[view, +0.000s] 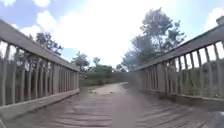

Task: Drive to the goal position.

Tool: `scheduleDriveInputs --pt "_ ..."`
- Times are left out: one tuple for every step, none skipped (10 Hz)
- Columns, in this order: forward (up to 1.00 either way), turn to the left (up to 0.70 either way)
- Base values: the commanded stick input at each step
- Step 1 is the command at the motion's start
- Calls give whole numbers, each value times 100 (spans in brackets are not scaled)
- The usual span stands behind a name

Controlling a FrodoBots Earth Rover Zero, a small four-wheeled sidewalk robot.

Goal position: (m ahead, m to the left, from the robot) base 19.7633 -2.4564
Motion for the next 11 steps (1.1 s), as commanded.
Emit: scheduleDriveInputs --pt "85 0" --pt "85 0" --pt "85 0" --pt "85 10" --pt "85 27" --pt "85 19" --pt "85 5" --pt "85 0" --pt "85 0" --pt "85 0" --pt "85 0"
